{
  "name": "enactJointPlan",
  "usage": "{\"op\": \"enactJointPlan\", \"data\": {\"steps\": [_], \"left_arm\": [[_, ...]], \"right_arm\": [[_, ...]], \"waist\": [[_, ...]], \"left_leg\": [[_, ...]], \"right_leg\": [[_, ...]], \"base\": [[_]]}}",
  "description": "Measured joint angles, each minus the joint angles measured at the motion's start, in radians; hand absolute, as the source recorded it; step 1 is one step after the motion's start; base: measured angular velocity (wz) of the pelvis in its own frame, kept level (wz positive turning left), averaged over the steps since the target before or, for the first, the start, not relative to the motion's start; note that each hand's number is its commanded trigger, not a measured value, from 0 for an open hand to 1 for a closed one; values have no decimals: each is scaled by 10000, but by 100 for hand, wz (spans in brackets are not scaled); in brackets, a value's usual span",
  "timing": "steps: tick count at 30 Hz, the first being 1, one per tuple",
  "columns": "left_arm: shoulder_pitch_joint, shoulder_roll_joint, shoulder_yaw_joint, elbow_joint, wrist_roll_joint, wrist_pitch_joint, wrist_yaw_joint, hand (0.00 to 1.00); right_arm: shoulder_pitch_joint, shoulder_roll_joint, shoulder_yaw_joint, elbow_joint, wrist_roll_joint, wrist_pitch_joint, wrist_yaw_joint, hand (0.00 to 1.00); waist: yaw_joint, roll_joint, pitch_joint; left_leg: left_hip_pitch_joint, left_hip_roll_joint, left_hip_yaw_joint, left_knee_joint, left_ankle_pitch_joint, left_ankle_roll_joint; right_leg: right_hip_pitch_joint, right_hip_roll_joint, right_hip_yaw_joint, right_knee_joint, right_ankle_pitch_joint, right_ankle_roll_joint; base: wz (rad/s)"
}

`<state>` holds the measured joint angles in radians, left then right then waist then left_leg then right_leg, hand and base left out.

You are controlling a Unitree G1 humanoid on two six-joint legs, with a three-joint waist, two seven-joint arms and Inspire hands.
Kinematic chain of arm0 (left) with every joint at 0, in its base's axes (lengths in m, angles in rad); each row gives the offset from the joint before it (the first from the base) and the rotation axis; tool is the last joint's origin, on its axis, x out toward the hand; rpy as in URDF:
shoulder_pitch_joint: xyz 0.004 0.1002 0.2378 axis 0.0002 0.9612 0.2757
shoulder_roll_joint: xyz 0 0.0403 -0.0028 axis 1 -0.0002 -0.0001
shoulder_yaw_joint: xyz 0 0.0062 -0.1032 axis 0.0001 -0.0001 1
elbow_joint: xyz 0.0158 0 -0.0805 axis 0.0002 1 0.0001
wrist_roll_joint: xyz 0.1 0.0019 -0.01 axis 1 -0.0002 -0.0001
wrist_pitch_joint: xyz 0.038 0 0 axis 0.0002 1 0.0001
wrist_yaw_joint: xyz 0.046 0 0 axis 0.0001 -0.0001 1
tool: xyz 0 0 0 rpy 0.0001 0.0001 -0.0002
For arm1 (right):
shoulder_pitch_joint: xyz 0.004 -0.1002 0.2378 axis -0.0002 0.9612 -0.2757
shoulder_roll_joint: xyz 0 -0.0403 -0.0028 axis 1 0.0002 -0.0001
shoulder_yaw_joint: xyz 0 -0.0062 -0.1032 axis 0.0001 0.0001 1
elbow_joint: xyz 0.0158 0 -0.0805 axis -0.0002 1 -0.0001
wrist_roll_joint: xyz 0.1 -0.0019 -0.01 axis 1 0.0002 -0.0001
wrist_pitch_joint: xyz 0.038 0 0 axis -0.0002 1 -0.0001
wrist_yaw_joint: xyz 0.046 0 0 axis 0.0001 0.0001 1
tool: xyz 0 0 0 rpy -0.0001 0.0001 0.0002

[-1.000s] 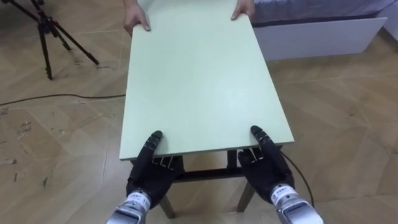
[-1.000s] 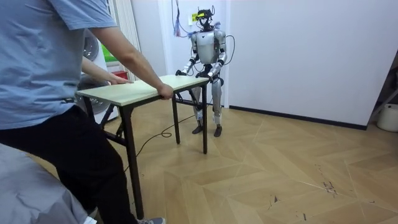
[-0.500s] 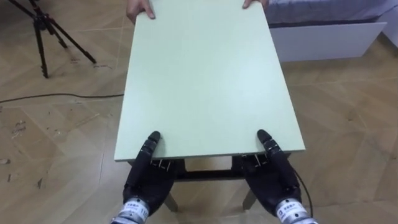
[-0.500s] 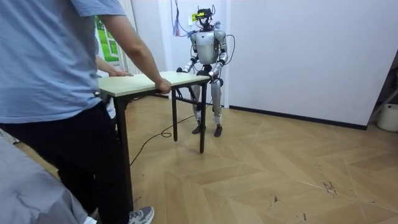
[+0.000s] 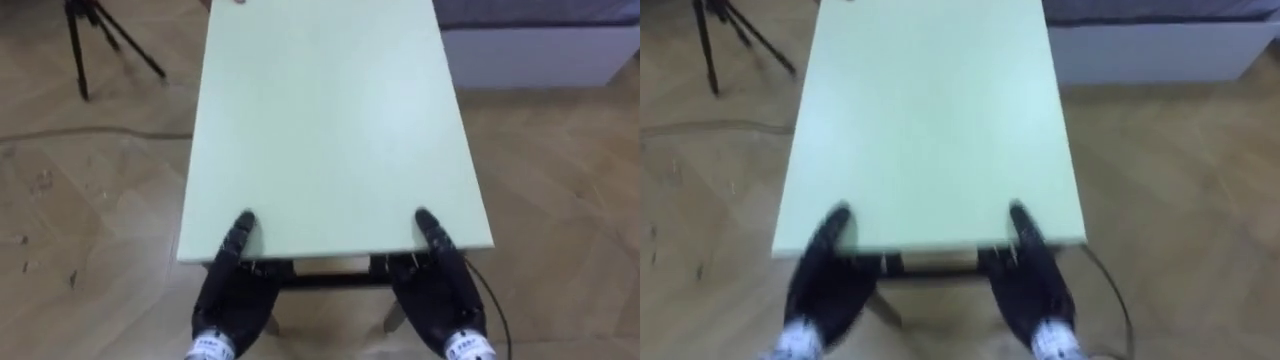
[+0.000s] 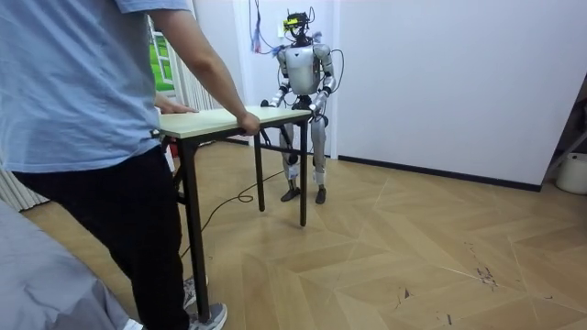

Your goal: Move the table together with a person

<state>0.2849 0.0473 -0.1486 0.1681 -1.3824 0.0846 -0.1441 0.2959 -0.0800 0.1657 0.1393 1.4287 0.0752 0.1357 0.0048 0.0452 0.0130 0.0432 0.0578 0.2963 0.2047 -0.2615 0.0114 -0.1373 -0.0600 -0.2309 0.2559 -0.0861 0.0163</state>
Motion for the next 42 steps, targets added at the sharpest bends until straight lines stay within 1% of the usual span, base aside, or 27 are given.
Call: {"op": "enactJointPlan", "data": {"steps": [7,11,12,14,16,18,21,23,24,25,26,27,28,29,30,31,32,33,34,35,36,37,38,39,40,41,42], "left_arm": [[78,1,-156,0,24,-311,-60,100],[165,-14,-447,-1,8,-658,-187,100],[165,-26,-470,-3,10,-704,-204,100],[169,-33,-546,-41,19,-850,-252,100],[172,82,-582,-200,23,-1015,-252,100],[174,152,-563,-256,29,-1048,-253,100],[331,138,-576,-406,30,-1159,-268,100],[404,166,-547,-456,21,-1297,-328,100],[401,210,-541,-461,12,-1296,-335,100],[400,254,-535,-478,-4,-1292,-347,100],[400,257,-532,-483,-3,-1292,-347,100],[401,272,-538,-499,1,-1293,-349,100],[401,267,-507,-500,6,-1294,-383,100],[474,204,-454,-500,4,-1293,-444,100],[588,144,-409,-500,-12,-1295,-511,100],[741,46,-376,-501,-57,-1294,-647,100],[690,47,-408,-501,-71,-1238,-657,100],[646,54,-422,-501,-46,-1173,-657,100],[556,29,-456,-502,39,-1110,-651,100],[521,34,-497,-502,41,-1097,-647,100],[441,29,-566,-502,17,-1057,-628,100],[322,43,-615,-515,-38,-1059,-625,100],[41,112,-666,-515,-173,-1061,-536,100],[-125,188,-724,-513,-254,-1074,-444,100],[-474,254,-863,-492,-322,-1168,-267,100],[-639,255,-922,-468,-341,-1224,-197,100],[-955,244,-1025,-349,-363,-1318,-152,100]], "right_arm": [[53,-8,144,0,-156,-168,110,100],[111,-26,388,0,-161,-678,174,100],[109,-26,399,0,-165,-716,201,100],[108,-31,457,0,-170,-807,292,100],[97,-10,697,-6,-116,-1066,360,100],[90,-5,776,-32,-102,-1082,381,100],[77,-10,849,-32,-52,-1091,433,100],[77,-9,971,-25,54,-1089,520,100],[81,-12,997,-25,90,-1085,541,100],[89,-41,1055,-25,136,-1087,599,100],[89,-46,1064,-16,141,-1089,623,100],[88,-45,1087,-7,157,-1097,644,100],[88,-41,1102,-7,156,-1120,669,100],[69,-41,1124,-4,150,-1120,686,100],[73,-52,1170,14,134,-1119,686,100],[118,-76,1218,12,100,-1130,720,100],[95,-122,1198,10,82,-1219,782,100],[80,-130,1179,5,83,-1277,785,100],[14,-160,1070,0,85,-1304,785,100],[-22,-218,1016,-13,83,-1304,785,100],[-57,-307,945,-70,89,-1310,789,100],[-158,-378,898,-127,82,-1320,789,100],[-353,-419,887,-128,159,-1386,787,100],[-448,-421,858,-127,191,-1392,779,100],[-672,-429,761,-93,215,-1402,780,100],[-800,-414,694,-52,246,-1401,780,100],[-996,-376,473,-4,277,-1368,785,100]], "waist": [[-1,-10,2],[-49,-60,22],[-47,-71,29],[-38,-132,49],[-11,-328,76],[25,-419,92],[59,-448,109],[108,-511,149],[122,-533,152],[190,-553,144],[265,-555,143],[379,-585,123],[511,-632,93],[663,-630,85],[674,-579,56],[609,-439,-37],[446,-340,-36],[357,-303,-38],[260,-216,3],[205,-166,8],[133,5,6],[-17,203,51],[-163,299,86],[-285,297,86],[-488,323,97],[-581,334,104],[-698,329,106]], "left_leg": [[-58,-6,3,2,0,0],[-155,21,16,15,0,1],[-181,18,20,16,-1,1],[-290,12,10,74,-1,2],[-527,53,-2,351,-6,1],[-631,106,-14,519,-22,-18],[-1018,381,-10,1363,-304,-156],[-1353,676,-52,2145,-551,-345],[-1488,739,-140,2418,-570,-378],[-1776,871,-392,2924,-588,-425],[-1871,899,-562,3059,-591,-463],[-1936,882,-978,3082,-577,-753],[-1935,852,-1536,2960,-503,-1065],[-1977,1117,-1728,3686,-515,-1155],[-1915,1402,-1720,4321,-497,-1187],[-1664,2002,-1802,5277,-453,-1262],[-1382,2371,-2101,5601,-406,-1315],[-1218,2514,-2197,5562,-333,-1355],[-837,2649,-2340,5309,-253,-1413],[-626,2620,-2427,5063,-253,-1412],[-189,2612,-2435,4523,-279,-1452],[77,2586,-2401,3871,-292,-1455],[165,2521,-2218,3091,-557,-1503],[203,2459,-2083,2645,-782,-1598],[201,2189,-1893,1784,-1149,-1638],[174,2045,-1698,1475,-1244,-1626],[-63,1704,-1153,1127,-1405,-1612]], "right_leg": [[-58,-18,-86,33,-4,3],[-117,-58,-174,54,-4,3],[-155,-62,-166,59,-4,2],[-269,-83,-165,124,-12,-9],[-490,-106,-143,352,-72,-81],[-607,-102,-138,469,-108,-138],[-784,-26,-169,770,-230,-318],[-947,82,-200,1162,-499,-491],[-998,116,-202,1254,-545,-545],[-1085,209,-197,1348,-632,-658],[-1134,246,-192,1371,-666,-714],[-1259,287,-176,1416,-735,-848],[-1423,313,-254,1337,-737,-1054],[-1440,388,-365,1304,-686,-1184],[-1388,469,-492,1313,-698,-1264],[-1336,630,-807,1435,-778,-1412],[-1464,662,-1152,1640,-854,-1505],[-1567,658,-1298,1711,-867,-1523],[-1771,651,-1461,1821,-864,-1542],[-1881,621,-1532,1876,-853,-1546],[-2125,598,-1643,1989,-789,-1534],[-2354,536,-1812,2126,-679,-1523],[-2742,323,-1819,2427,-583,-1445],[-2986,159,-1786,2585,-515,-1390],[-3432,-124,-1538,2721,-238,-1200],[-3649,-255,-1415,2761,-31,-1107],[-4070,-536,-1012,2670,440,-875]], "base": [[1],[-1],[0],[0],[0],[0],[-5],[-2],[3],[0],[-7],[-14],[-28],[-31],[-23],[21],[44],[61],[41],[37],[32],[53],[54],[65],[46],[44],[22]]}}
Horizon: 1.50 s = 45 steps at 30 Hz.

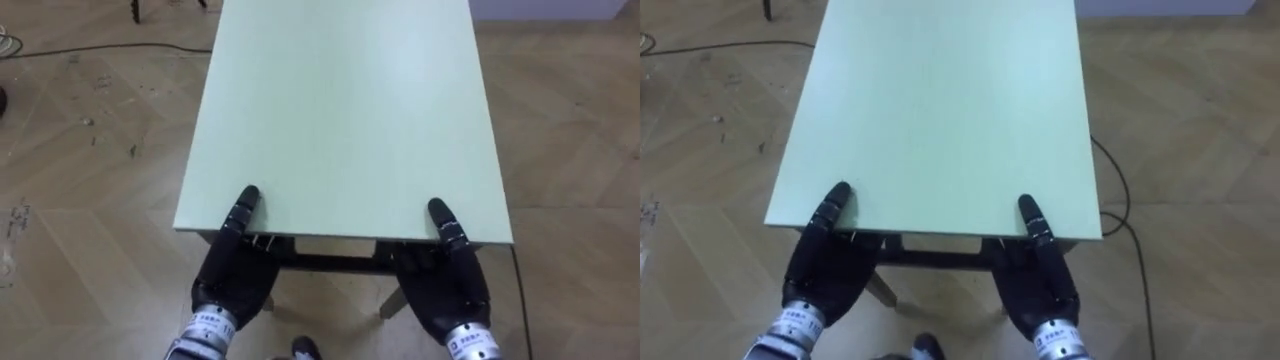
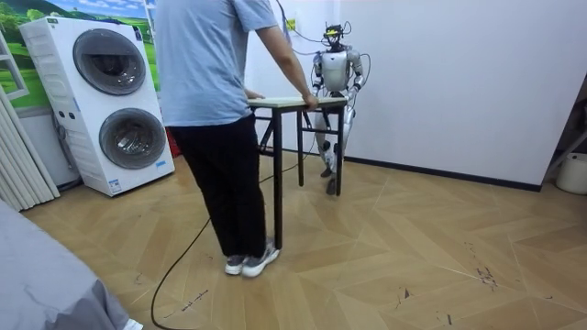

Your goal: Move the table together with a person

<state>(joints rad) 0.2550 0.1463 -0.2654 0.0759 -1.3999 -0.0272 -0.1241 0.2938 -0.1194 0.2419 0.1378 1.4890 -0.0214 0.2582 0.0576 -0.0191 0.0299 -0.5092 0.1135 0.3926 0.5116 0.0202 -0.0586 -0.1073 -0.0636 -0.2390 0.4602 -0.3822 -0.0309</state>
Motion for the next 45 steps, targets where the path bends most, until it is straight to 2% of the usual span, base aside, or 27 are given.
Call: {"op": "enactJointPlan", "data": {"steps": [1,2,3,4,6,7,8,9,10,11,12,13,14,15,17,21,22,26,27,29,30,31,32,34,37,42,45], "left_arm": [[149,-9,124,30,6,89,-85,100],[299,-38,273,33,5,156,-217,100],[333,-52,324,41,7,209,-248,100],[367,-77,385,42,17,314,-326,100],[365,-168,384,39,149,383,-393,100],[344,-265,373,38,230,415,-395,100],[337,-352,379,40,320,437,-381,100],[322,-363,387,46,377,445,-370,100],[209,-323,368,144,393,561,-337,100],[178,-187,232,191,415,641,-304,100],[214,-64,241,134,391,657,-342,100],[224,-46,431,-35,405,702,-447,100],[234,-236,553,-66,425,703,-468,100],[237,-380,591,-59,422,806,-517,100],[228,-453,559,-47,452,967,-503,100],[-341,-479,255,291,271,679,-436,100],[-630,-497,209,467,263,585,-370,100],[-997,-644,194,1059,203,453,-358,100],[-1011,-648,133,1199,206,478,-359,100],[-948,-572,-27,1309,213,524,-351,100],[-927,-539,-98,1311,209,525,-328,100],[-868,-531,-154,1325,251,567,-290,100],[-851,-522,-196,1338,307,598,-207,100],[-855,-534,-213,1315,307,595,-119,100],[-866,-588,-207,1303,353,587,-43,100],[-868,-551,-87,1271,361,474,32,100],[-840,-508,12,1270,395,324,33,100]], "right_arm": [[15,-6,111,48,0,-4,0,100],[14,-16,201,49,-38,-6,0,100],[15,-18,206,50,-54,-5,1,100],[11,-18,172,47,-81,-4,40,100],[2,56,63,43,-112,-8,80,100],[-3,29,-3,45,-111,-8,79,100],[-16,-62,-76,47,-115,-8,80,100],[-37,-23,-124,67,-133,-10,80,100],[-1,34,-173,124,-156,-13,77,100],[157,-44,-169,114,-143,31,141,100],[225,-15,-160,84,-143,37,182,100],[106,-96,-146,-112,-155,64,182,100],[-99,-201,-141,-119,-157,82,175,100],[-285,-302,-152,-120,-157,18,166,100],[-302,-320,-290,-121,-217,16,183,100],[-588,-201,-687,-16,-442,77,183,100],[-825,-49,-795,170,-611,140,183,100],[-912,154,-1136,404,-856,465,177,100],[-736,165,-1205,404,-869,509,177,100],[-369,183,-1457,403,-896,766,272,100],[-259,198,-1474,403,-895,806,315,100],[-51,217,-1513,404,-854,846,351,100],[72,218,-1559,404,-794,849,351,100],[68,193,-1545,401,-763,851,341,100],[46,130,-1455,398,-654,760,252,100],[-78,157,-1049,347,-525,488,-98,100],[-92,182,-680,345,-441,186,-164,100]], "waist": [[142,54,12],[139,34,22],[96,29,24],[-9,37,20],[-212,105,-3],[-263,175,-4],[-309,305,-18],[-330,370,3],[-500,218,34],[-605,287,16],[-579,260,-158],[-514,274,-204],[-451,529,-70],[-530,877,95],[-1073,968,125],[-1289,971,144],[-1344,962,155],[-1458,858,178],[-1637,851,172],[-1903,834,158],[-1966,836,159],[-2011,841,160],[-2012,846,158],[-1968,853,151],[-1828,841,143],[-1400,731,65],[-978,653,18]], "left_leg": [[-14,502,-480,1613,-970,276],[81,889,-941,2884,-1675,255],[185,1068,-1189,3359,-1950,230],[564,1463,-1641,3982,-2366,147],[1489,2040,-2341,4047,-2687,-65],[2373,2435,-2595,3698,-2592,-161],[3335,2597,-2847,3154,-2379,-319],[3640,2546,-3026,2672,-2330,-464],[3916,2043,-3088,1644,-2469,-678],[4181,1869,-3148,809,-2358,-664],[4148,1864,-3158,450,-2346,-662],[4026,1929,-3168,275,-2585,-978],[4015,2115,-3205,552,-2806,-1011],[3972,2077,-3224,965,-3102,-965],[4062,1499,-2901,351,-3305,-801],[4119,1024,-1524,-1047,-3748,-706],[3945,811,-1096,-1113,-3946,-660],[3209,66,-638,-152,-4126,221],[3018,-163,-643,93,-4127,535],[2753,-434,-681,446,-4116,1057],[2713,-437,-676,526,-4114,1159],[2681,-405,-683,623,-4088,1291],[2671,-402,-752,625,-4020,1404],[2578,-428,-783,630,-3939,1522],[2563,-492,-752,595,-3813,1590],[2868,-550,-636,-62,-3410,1432],[2889,-333,-675,-243,-3269,1258]], "right_leg": [[-27,127,-286,-9,165,-145],[-182,165,-507,108,264,-264],[-254,178,-669,122,326,-290],[-388,202,-925,128,461,-346],[-740,221,-1189,178,613,-369],[-1004,208,-1205,370,651,-343],[-1378,125,-1266,863,650,-339],[-1580,21,-1303,1205,646,-332],[-1987,-265,-1117,1817,728,-404],[-2463,-58,-689,1847,941,-603],[-2622,352,-463,1138,1137,-690],[-2620,627,-567,173,1570,-823],[-2710,698,-793,227,1778,-943],[-2786,619,-1019,372,1815,-964],[-3064,78,-1353,703,1919,-854],[-3866,-731,-1455,797,2509,-631],[-4154,-983,-1460,774,2901,-590],[-4235,-1857,-1731,153,4198,-355],[-4180,-2087,-1663,-81,4667,-123],[-4121,-2304,-957,-289,5604,738],[-4094,-2339,-823,-187,5705,842],[-4035,-2349,-563,470,5382,939],[-3945,-2425,-435,1497,4676,989],[-3610,-2424,-301,2609,3727,956],[-2770,-2199,-80,2634,2680,1090],[-1985,-1747,-123,769,2515,1152],[-1646,-1289,-140,-254,2651,1067]], "base": [[-50],[-38],[-13],[13],[22],[10],[6],[29],[53],[46],[9],[-29],[-22],[16],[60],[26],[-8],[-5],[27],[38],[39],[32],[24],[5],[-4],[-17],[-26]]}}
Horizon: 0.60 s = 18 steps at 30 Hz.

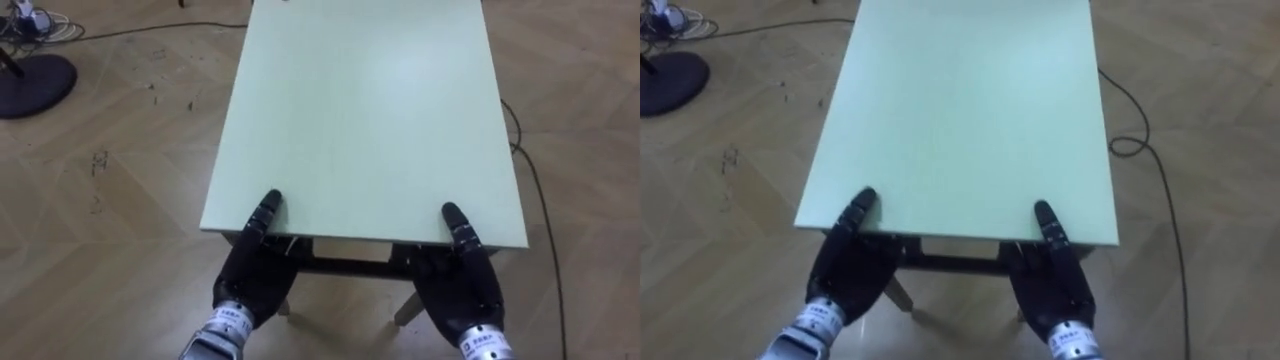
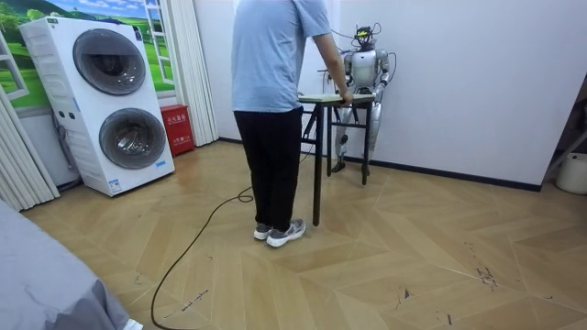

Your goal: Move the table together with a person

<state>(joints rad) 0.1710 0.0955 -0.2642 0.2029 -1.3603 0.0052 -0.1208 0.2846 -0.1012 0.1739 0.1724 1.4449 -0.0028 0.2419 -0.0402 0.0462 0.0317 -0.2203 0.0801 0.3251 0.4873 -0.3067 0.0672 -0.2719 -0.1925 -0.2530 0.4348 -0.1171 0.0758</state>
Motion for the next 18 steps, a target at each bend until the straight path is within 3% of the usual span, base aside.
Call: {"op": "enactJointPlan", "data": {"steps": [2,6,10,14,16,18], "left_arm": [[160,82,27,-199,-1,-26,-3,100],[550,127,76,-575,-6,-31,-3,100],[731,116,99,-639,-37,-33,-12,100],[833,79,89,-640,-43,-38,-61,100],[885,78,110,-639,-37,-38,-165,100],[813,51,110,-640,-9,-22,-180,100]], "right_arm": [[1,2,75,-3,0,1,16,100],[4,-72,285,-27,-23,-58,114,100],[10,-197,481,-27,30,-253,127,100],[25,-219,497,-18,12,-304,127,100],[22,-210,495,-9,-4,-298,134,100],[23,-197,433,-10,-3,-300,213,100]], "waist": [[14,-20,-14],[57,-25,-16],[357,-21,-16],[511,-10,-17],[508,2,-16],[417,12,-24]], "left_leg": [[-123,134,-152,-33,81,-139],[-216,168,-288,-158,184,-289],[-296,120,-615,-275,321,-351],[-432,97,-1113,-265,439,-417],[-586,115,-1372,-175,521,-474],[-741,114,-1308,-210,712,-456]], "right_leg": [[123,244,-168,-354,90,-104],[100,366,-243,-457,93,-130],[225,429,-360,-620,81,-209],[522,412,-888,-740,-16,-275],[729,344,-1380,-706,-193,-334],[898,203,-1944,-633,-385,-345]], "base": [[6],[8],[14],[43],[69],[96]]}}
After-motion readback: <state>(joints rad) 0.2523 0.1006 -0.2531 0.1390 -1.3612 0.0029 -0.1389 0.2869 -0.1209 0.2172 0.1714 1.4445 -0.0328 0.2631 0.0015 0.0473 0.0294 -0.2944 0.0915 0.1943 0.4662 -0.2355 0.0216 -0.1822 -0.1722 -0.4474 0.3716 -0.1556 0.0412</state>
